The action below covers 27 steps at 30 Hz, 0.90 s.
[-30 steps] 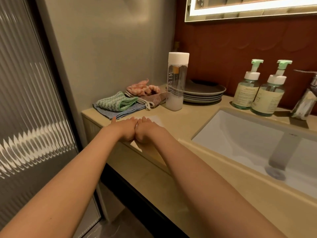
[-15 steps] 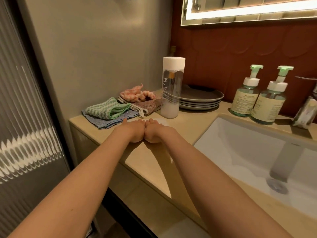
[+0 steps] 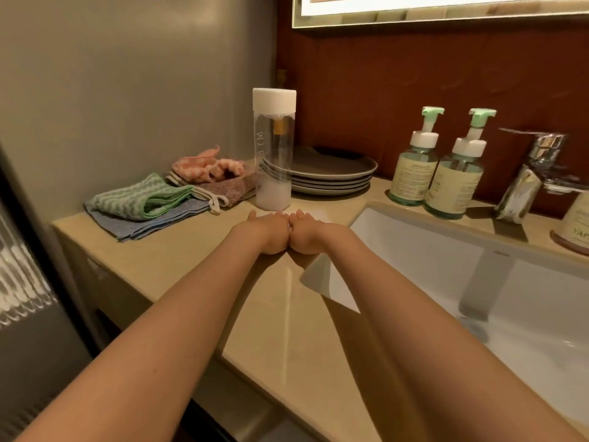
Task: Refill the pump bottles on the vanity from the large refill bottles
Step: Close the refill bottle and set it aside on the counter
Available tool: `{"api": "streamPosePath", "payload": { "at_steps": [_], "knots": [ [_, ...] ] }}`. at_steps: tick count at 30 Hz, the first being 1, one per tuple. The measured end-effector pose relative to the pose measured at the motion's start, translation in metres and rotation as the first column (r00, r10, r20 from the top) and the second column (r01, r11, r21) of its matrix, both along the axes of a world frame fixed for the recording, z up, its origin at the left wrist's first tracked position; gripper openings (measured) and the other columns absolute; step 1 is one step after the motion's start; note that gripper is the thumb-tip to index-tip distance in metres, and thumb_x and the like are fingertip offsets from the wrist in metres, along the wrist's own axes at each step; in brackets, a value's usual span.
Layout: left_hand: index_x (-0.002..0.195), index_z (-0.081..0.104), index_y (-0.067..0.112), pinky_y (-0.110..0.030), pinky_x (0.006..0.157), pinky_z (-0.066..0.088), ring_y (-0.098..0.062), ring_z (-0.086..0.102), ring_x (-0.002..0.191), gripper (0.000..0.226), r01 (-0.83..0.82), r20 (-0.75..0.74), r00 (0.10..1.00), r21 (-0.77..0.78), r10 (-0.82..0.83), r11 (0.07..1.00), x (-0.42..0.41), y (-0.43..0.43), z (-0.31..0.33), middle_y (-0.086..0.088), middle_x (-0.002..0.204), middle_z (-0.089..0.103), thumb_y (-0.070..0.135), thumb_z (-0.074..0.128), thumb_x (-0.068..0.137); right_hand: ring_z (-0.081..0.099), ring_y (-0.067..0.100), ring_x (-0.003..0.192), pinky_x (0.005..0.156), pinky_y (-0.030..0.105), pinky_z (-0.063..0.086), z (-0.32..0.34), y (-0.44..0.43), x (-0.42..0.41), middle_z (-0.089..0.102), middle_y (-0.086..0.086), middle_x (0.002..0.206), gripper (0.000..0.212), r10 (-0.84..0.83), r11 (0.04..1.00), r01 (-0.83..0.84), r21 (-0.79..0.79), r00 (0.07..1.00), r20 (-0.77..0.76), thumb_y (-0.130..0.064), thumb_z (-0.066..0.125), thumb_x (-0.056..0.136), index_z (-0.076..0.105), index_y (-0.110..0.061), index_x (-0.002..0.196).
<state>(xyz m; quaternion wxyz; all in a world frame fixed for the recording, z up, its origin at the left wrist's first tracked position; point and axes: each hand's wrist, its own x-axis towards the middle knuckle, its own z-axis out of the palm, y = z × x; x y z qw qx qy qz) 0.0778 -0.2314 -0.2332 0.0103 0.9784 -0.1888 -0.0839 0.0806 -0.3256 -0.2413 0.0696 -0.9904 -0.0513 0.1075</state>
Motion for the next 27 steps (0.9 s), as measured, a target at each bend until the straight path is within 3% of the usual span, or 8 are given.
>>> {"api": "streamPosePath", "payload": {
  "at_steps": [7, 19, 27],
  "knots": [
    [0.149, 0.019, 0.014, -0.043, 0.113, 0.017, -0.024, 0.027, 0.139, 0.051, 0.059, 0.024, 0.998, 0.024, -0.060, 0.998, 0.009, -0.042, 0.001, -0.007, 0.153, 0.025, 0.019, 0.032, 0.100, 0.008, 0.026, 0.145, 0.116, 0.044, 0.012, -0.001, -0.041, 0.010, 0.008, 0.009, 0.157, 0.056, -0.056, 0.998, 0.056, 0.010, 0.998, 0.010, -0.022, 0.033, 0.100, 0.011, -0.016, 0.151],
    [0.150, 0.013, 0.015, -0.047, 0.116, 0.007, -0.024, 0.021, 0.142, 0.053, 0.066, 0.000, 0.998, 0.010, -0.066, 0.998, 0.002, -0.046, 0.001, -0.006, 0.156, 0.019, 0.021, 0.031, 0.101, 0.006, 0.026, 0.145, 0.116, 0.046, 0.009, -0.001, -0.044, -0.002, 0.007, 0.009, 0.157, 0.058, -0.105, 0.994, 0.105, -0.035, 0.994, 0.022, -0.022, 0.036, 0.099, 0.009, -0.015, 0.150],
    [0.150, 0.010, 0.014, -0.048, 0.115, 0.004, -0.025, 0.018, 0.143, 0.053, 0.029, -0.022, 0.999, 0.032, -0.028, 0.999, -0.036, -0.026, 0.004, -0.006, 0.156, 0.018, 0.019, 0.030, 0.101, -0.004, 0.026, 0.145, 0.118, 0.045, 0.006, 0.003, -0.022, -0.043, -0.003, 0.011, 0.158, 0.060, -0.054, 0.998, 0.054, -0.016, 0.998, -0.027, -0.021, 0.031, 0.100, 0.000, -0.013, 0.150]
  ]
}}
